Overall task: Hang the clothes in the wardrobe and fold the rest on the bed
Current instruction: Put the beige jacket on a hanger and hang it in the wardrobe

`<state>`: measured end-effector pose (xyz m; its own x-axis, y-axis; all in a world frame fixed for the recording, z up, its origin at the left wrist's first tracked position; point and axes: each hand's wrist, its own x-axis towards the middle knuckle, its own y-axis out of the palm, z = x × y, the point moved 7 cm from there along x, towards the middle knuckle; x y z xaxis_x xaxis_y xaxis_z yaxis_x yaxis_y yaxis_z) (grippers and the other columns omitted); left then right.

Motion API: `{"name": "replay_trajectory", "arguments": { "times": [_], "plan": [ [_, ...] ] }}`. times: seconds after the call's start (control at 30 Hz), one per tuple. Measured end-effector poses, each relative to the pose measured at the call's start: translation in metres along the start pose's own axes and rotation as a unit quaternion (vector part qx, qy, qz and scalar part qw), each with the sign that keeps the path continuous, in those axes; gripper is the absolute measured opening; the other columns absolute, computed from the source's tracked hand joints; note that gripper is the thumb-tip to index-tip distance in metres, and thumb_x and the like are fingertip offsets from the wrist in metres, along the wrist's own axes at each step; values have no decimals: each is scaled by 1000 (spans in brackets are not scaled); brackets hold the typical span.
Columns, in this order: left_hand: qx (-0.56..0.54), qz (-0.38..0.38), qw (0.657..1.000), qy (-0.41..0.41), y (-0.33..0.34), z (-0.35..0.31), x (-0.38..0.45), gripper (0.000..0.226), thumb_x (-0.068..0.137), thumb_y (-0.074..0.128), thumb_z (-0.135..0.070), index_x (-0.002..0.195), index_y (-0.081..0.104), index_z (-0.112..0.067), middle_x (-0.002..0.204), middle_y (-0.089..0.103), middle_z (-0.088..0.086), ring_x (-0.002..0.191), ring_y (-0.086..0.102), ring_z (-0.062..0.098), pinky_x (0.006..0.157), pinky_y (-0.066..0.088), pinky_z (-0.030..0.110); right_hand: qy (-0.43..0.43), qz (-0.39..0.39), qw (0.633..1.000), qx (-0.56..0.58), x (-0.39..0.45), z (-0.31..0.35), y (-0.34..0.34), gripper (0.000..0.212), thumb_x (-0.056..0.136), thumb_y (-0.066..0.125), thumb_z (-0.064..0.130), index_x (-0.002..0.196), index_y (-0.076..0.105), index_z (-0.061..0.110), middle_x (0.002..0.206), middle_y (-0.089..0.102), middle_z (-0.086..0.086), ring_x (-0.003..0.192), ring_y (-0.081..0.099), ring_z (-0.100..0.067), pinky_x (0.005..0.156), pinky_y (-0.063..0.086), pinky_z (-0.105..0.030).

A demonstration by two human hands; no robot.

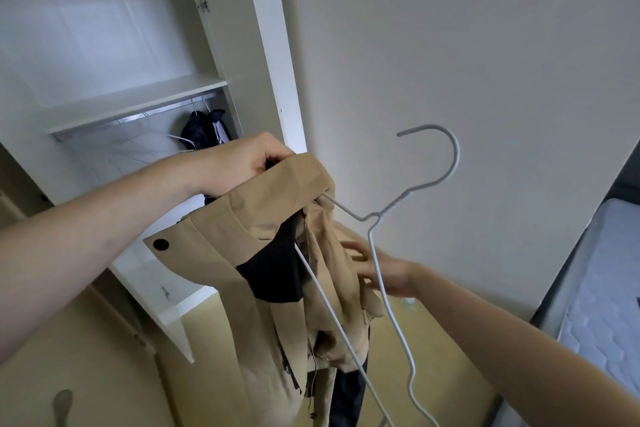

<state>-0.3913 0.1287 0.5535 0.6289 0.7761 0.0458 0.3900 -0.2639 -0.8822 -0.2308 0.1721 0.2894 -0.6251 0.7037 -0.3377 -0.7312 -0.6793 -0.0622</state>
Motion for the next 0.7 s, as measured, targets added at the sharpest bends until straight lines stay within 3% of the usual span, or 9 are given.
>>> {"name": "replay_trajectory", "arguments": {
  "times": [0.03, 0.1, 0.17, 0.23, 0.3, 0.4, 0.53, 0.63, 0.7],
  "plan": [
    [-7, 5, 1000, 12, 1, -3, 0, 33, 79, 52, -21, 64, 63, -49, 59, 51, -20, 58, 43, -4, 59, 36, 15, -35, -66, 996, -52, 5, 7, -9, 89, 68, 84, 52, 146, 41, 40, 148, 47, 5, 132, 54, -16, 114, 47, -44],
    [-17, 19, 999, 22, 3, -3, 1, 34, 79, 52, -18, 67, 64, -48, 61, 51, -19, 59, 43, -4, 58, 36, 15, -100, -150, 973, -146, 13, 27, -18, 85, 82, 80, 33, 153, 34, 40, 160, 35, 1, 139, 49, -21, 114, 47, -44],
    [-24, 36, 998, 40, 7, -6, 2, 31, 79, 52, -22, 70, 65, -49, 62, 53, -22, 60, 44, -6, 59, 36, 12, -122, -139, 956, -229, 25, 38, -16, 73, 96, 67, 13, 159, 33, 29, 167, 27, -2, 151, 33, -26, 123, 33, -40],
    [-29, 43, 997, 49, 9, -8, 4, 34, 80, 51, -21, 71, 65, -52, 63, 54, -25, 60, 45, -8, 60, 36, 9, -93, -117, 936, -319, 35, 40, -10, 70, 99, 61, 8, 161, 31, 21, 166, 32, -4, 152, 33, -26, 121, 29, -29],
    [-31, 53, 997, 49, 11, -8, 4, 37, 81, 53, -16, 72, 66, -50, 65, 56, -23, 62, 47, -8, 61, 37, 10, -64, -78, 919, -381, 41, 40, 0, 69, 96, 66, 5, 158, 36, 11, 157, 45, -13, 143, 46, -29, 114, 39, -24],
    [-28, 55, 997, 38, 9, -2, 2, 37, 84, 56, -8, 76, 70, -41, 68, 61, -13, 65, 51, -1, 62, 41, 19, -93, -2, 898, -431, 41, 43, 20, 42, 97, 66, 2, 137, 54, -8, 131, 60, -26, 109, 58, -27, 86, 45, -8],
    [-22, 40, 999, -15, -3, 22, -7, 15, 88, 56, 0, 88, 71, -1, 82, 63, 27, 75, 53, 15, 67, 42, 33, -93, -12, 917, -387, 29, 44, 7, 31, 101, 56, 9, 131, 64, 6, 116, 63, 9, 107, 56, -10, 95, 47, -22],
    [-3, 21, 998, -52, -9, 47, -15, 11, 85, 54, 5, 75, 59, 9, 66, 46, 16, 70, 39, 15, 64, 32, 34, -94, -112, 954, -262, 18, 47, -37, 16, 101, 60, 13, 111, 69, 2, 104, 70, -7, 94, 57, -8, 93, 48, -27],
    [11, 8, 997, -77, -9, 65, -18, 18, 85, 55, 6, 67, 50, 3, 65, 38, 2, 66, 32, 14, 61, 29, 35, -128, -197, 952, -196, 5, 58, -69, 16, 102, 63, 18, 92, 66, 6, 84, 64, -1, 81, 55, -9, 86, 45, -34]
  ]
}}
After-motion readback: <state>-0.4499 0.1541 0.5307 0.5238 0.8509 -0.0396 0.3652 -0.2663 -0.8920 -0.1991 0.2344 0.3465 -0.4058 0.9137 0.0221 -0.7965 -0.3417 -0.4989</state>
